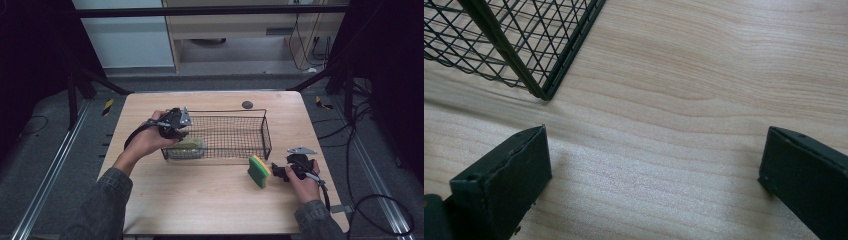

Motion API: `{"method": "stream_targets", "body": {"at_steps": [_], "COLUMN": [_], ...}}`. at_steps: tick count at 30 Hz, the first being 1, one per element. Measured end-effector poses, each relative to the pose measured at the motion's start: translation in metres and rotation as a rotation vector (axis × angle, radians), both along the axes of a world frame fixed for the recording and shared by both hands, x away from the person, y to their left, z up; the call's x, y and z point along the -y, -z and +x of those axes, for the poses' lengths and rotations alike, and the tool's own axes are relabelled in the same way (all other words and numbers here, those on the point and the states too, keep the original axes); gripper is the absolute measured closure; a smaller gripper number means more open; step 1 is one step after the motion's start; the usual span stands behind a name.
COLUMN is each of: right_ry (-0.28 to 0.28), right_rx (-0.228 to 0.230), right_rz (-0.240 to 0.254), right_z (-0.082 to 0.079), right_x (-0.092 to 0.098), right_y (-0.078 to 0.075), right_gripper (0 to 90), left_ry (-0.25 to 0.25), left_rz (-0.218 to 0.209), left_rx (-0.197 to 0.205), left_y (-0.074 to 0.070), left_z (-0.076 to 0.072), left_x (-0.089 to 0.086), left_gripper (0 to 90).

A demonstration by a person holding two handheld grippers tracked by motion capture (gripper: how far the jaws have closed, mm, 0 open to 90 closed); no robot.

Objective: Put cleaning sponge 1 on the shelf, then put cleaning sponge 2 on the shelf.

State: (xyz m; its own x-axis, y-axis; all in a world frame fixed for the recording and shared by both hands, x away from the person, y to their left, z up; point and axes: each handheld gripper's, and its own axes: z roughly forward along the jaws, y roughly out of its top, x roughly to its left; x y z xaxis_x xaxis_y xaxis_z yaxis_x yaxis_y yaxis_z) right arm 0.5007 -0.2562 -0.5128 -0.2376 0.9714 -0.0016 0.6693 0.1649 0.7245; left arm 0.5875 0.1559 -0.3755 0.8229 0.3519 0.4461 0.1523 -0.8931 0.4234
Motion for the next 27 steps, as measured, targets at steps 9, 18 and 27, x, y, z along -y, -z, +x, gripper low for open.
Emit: {"method": "stream_targets", "body": {"at_steps": [9,18,27], "right_ry": [0.001,0.000,-0.004], "right_rx": [-0.003,0.000,-0.004], "right_rz": [0.002,-0.001,-0.005], "right_z": [0.000,0.000,0.001], "right_x": [0.000,0.000,0.002], "right_y": [0.000,0.000,-0.002], "right_gripper": [0.4,0.4,4.8], "left_ry": [-0.178,-0.354,-0.449], "left_rz": [-0.138,-0.334,-0.445], "left_rx": [0.034,0.046,0.072], "left_y": [-0.003,0.005,0.035], "left_z": [-0.009,-0.033,-0.070], "left_x": [-0.017,-0.053,-0.087], "left_gripper": [22.4,8.3,3.4]}}
